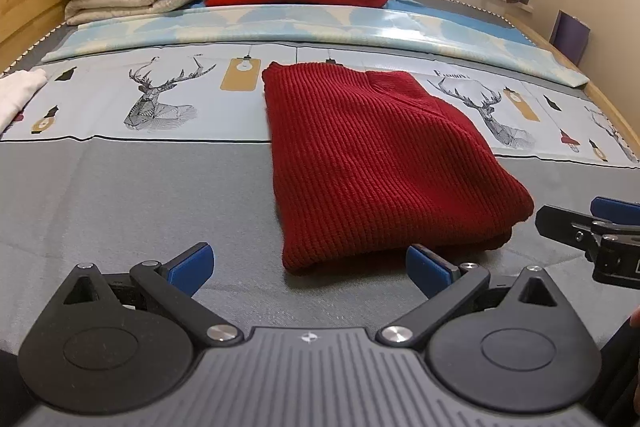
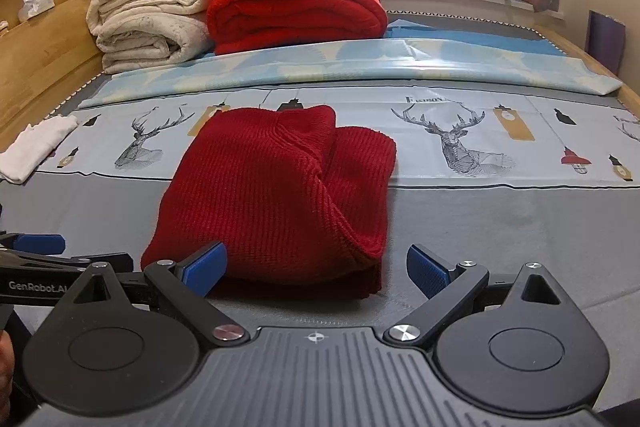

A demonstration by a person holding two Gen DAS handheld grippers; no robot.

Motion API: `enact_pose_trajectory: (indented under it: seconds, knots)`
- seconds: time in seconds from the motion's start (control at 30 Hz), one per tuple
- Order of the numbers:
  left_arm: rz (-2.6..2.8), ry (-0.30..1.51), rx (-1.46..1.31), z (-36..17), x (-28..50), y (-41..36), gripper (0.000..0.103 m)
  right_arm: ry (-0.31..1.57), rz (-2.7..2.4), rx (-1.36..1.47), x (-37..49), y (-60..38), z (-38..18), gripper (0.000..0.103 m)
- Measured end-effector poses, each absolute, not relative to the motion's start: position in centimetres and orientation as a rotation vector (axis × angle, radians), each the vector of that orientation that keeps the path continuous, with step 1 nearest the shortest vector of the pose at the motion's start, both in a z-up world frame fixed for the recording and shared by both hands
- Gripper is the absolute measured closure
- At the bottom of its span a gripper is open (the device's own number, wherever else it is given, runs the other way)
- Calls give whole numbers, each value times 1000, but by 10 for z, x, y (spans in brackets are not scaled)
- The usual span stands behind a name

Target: Fold small clothes

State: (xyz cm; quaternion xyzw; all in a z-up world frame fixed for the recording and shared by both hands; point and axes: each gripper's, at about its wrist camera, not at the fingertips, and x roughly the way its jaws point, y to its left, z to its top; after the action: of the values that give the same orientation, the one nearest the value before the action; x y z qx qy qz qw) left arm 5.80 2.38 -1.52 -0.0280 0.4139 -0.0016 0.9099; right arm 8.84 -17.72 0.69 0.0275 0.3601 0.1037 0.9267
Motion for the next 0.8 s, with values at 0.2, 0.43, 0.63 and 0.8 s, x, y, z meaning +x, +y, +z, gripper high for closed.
enact_pose_trajectory:
  seconds: [0.2,0.43,0.63,0.8]
  knots:
    - [-9,855,-55,-16,59,24,1,741,217,58,88,-176,7,6]
    - [-9,855,-56,-16,60,24,1,746,226,52,88,-174,7,6]
    - [-13,853,-57,-16,59,23,1,746,228,50,87,-173,7,6]
    - [-12,854,-57,-16,58,23,1,747,227,51,87,-173,7,6]
